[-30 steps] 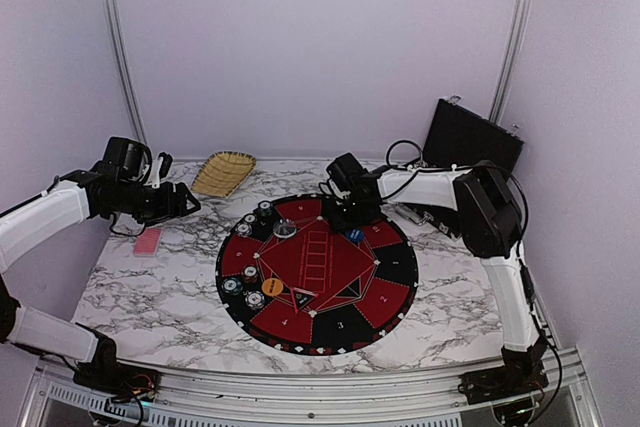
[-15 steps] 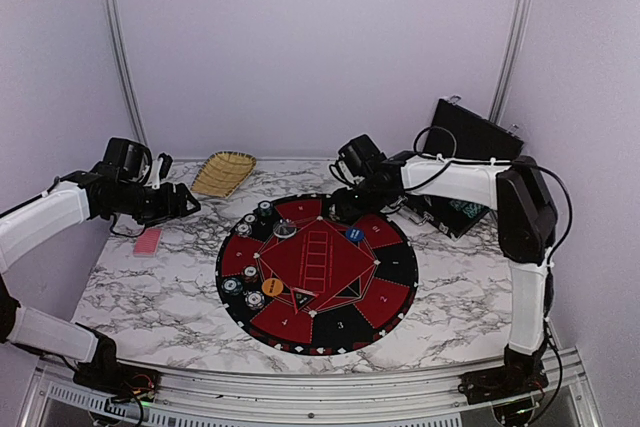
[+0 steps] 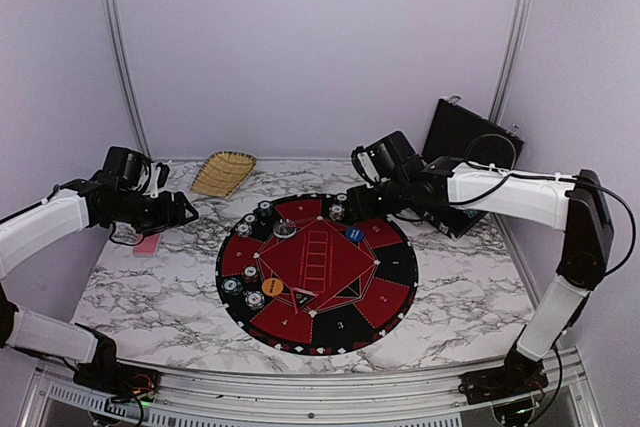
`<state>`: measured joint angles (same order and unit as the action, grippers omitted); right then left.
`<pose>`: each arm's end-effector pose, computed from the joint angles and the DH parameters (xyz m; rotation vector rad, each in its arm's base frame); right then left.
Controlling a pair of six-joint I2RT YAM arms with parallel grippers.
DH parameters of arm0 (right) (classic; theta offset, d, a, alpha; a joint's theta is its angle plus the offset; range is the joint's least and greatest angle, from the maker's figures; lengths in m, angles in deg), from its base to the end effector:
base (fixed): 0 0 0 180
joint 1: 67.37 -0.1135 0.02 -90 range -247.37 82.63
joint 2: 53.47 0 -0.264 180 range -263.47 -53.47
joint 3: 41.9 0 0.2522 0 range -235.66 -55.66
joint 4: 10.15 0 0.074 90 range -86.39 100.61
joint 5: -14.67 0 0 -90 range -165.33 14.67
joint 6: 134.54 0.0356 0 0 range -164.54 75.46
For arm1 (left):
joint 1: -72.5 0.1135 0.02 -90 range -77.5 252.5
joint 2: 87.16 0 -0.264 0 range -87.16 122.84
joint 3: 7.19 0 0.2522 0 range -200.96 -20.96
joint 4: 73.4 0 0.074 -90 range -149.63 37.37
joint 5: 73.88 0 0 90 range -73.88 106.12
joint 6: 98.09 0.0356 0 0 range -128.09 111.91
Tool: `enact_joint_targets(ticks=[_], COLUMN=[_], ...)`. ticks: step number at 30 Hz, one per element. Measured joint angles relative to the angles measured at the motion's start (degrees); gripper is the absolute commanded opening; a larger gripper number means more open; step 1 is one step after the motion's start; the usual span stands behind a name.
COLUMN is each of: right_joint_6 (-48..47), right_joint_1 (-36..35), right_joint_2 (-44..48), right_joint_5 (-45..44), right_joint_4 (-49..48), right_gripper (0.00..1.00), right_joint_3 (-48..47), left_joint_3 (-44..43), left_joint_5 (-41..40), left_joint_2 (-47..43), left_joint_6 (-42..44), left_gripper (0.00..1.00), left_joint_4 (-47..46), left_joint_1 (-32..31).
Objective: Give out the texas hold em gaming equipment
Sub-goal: Move the pile of poker chips to the small blind area, then move the face-down deck piles to the center of the board.
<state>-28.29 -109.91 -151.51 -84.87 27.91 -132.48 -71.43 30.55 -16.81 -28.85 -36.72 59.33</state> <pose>0.2865 0.2549 0.2643 -0.4603 2.3269 0.3034 0.2527 -0.0682 0.2616 -0.0259 2.3623 -0.5864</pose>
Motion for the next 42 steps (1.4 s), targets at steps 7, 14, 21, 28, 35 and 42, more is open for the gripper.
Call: enact_joint_targets(ticks=[7,14,21,28,35,42], right_joint_6=[0.7,1.33,1.31,1.33,0.61,0.55], right_joint_1=[0.0,0.0,0.31,1.99,3.56,3.58], right_joint_2=[5.6,8.17,10.34,15.61,15.56,12.13], right_joint_5=[-0.04,-0.04,0.07,0.68,7.37,15.17], right_joint_4=[-3.21,-6.32,-10.14,-20.02,-27.67,-31.04], right_gripper=[0.72,0.96,0.99,0.98,0.99,0.98], right_joint_3=[4.57,6.97,8.2,14.43,15.12,14.49], left_joint_3=[0.94,0.96,0.96,0.76,-1.09,-5.88], left_joint_5=[-1.42,-3.43,-9.07,-16.22,-18.69,-18.38], left_joint_2=[-1.6,-2.54,-2.4,2.45,8.59,16.65], left_joint_6=[-1.57,-2.45,-2.86,-2.84,-1.95,2.54], left_gripper=[0.82,0.82,0.85,0.88,0.93,0.99], left_joint_4=[0.02,0.11,1.44,3.82,6.14,6.49], left_joint_1=[-0.5,-0.68,-0.76,0.63,8.09,15.93])
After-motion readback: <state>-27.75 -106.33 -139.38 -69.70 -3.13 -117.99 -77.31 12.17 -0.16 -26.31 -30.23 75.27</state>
